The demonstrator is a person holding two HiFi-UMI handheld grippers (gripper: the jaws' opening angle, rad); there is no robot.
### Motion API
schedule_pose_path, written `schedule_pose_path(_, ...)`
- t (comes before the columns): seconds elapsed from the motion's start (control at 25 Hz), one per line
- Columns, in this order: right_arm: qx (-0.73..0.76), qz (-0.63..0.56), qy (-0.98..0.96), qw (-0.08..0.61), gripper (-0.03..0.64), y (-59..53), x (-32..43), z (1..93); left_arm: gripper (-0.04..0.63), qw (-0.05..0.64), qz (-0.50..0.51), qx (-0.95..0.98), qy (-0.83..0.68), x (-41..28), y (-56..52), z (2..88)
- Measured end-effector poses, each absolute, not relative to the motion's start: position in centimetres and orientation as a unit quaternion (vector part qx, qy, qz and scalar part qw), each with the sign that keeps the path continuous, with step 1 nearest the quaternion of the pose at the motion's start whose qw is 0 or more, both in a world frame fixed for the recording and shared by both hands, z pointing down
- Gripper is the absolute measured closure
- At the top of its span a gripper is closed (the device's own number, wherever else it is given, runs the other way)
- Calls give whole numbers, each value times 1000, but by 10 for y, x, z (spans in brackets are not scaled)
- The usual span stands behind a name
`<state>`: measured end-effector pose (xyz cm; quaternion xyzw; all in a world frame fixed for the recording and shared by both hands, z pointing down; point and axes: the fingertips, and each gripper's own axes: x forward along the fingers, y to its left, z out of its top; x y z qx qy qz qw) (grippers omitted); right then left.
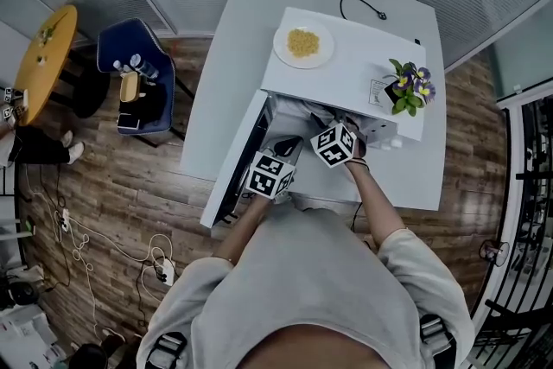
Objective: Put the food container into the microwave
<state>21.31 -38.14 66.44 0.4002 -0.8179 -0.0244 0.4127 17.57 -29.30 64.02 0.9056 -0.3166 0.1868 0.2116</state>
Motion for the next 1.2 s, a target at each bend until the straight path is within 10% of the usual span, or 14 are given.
schedule_pose_path(1.2,548,79,-807,206,598,-276,299,583,584,199,191,905,-324,191,-288,636)
